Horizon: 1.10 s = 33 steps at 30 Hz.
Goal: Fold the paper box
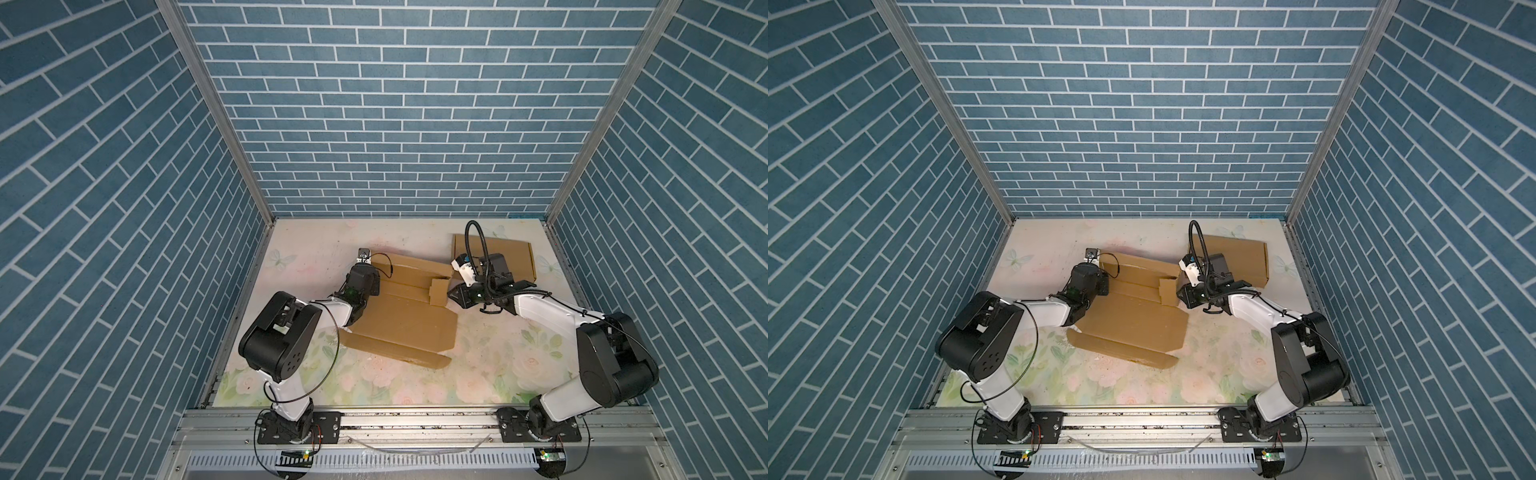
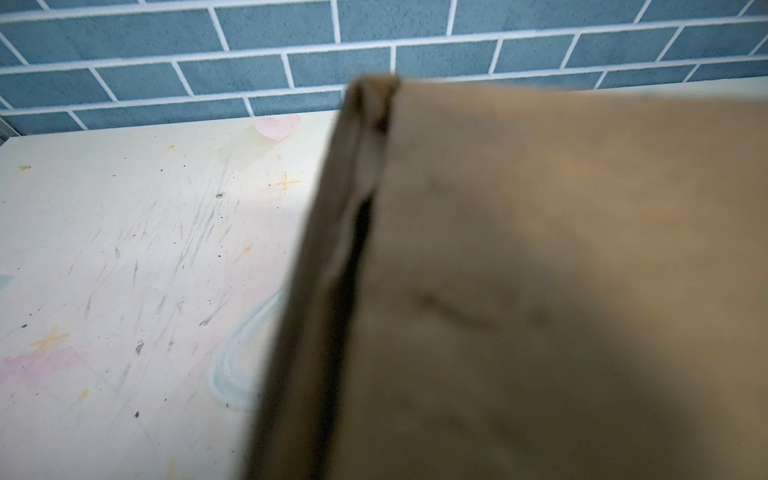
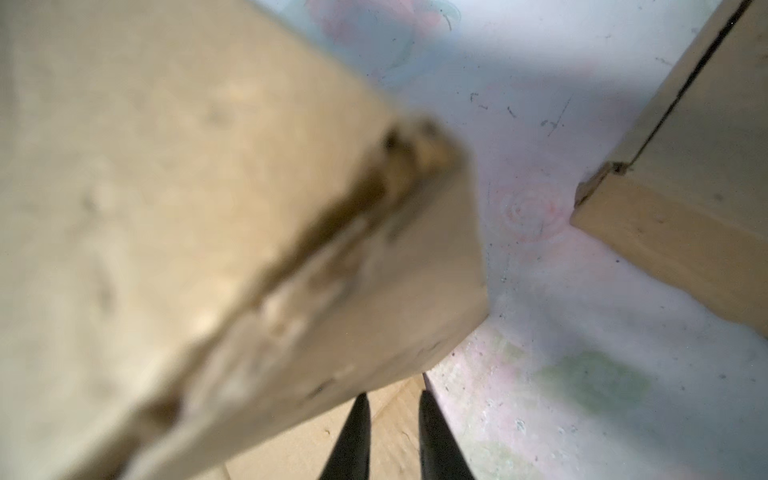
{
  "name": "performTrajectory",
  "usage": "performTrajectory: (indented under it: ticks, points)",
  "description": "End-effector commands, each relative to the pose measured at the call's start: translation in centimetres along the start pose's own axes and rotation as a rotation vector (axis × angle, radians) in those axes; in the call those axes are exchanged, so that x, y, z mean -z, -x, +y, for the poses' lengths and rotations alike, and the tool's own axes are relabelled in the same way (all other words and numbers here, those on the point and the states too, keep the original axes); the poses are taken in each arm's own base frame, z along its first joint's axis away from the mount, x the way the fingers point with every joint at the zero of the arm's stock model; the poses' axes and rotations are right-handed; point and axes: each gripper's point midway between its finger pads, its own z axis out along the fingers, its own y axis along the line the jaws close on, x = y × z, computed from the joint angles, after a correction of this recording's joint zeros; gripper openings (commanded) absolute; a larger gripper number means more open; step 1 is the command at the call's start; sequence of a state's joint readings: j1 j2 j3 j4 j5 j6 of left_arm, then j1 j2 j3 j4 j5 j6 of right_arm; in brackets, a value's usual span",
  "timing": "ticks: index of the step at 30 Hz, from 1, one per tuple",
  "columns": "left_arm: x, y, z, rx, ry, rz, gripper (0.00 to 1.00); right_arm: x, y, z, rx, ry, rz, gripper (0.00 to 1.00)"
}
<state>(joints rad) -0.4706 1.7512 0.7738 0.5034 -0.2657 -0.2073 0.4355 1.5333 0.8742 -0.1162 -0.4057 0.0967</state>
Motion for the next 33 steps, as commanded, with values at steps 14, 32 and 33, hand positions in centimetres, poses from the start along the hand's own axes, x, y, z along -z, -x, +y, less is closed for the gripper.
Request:
performTrajectory:
  ticks: [14, 32, 33]
  points:
    - [0.4, -5.5, 0.3, -0.036, -0.007, 0.185, 0.00, -0.9, 6.2, -4.1, 0.111, -0.399, -0.337, 0.37]
    - [0.9, -5.5, 0.0, -0.005, -0.028, 0.201, 0.00, -2.6, 7.0, -8.3, 0.019, -0.970, -0.447, 0.15]
    - [0.9, -5.4, 0.0, -0.003, -0.029, 0.202, 0.00, -2.5, 6.9, -8.5, 0.011, -0.991, -0.437, 0.13]
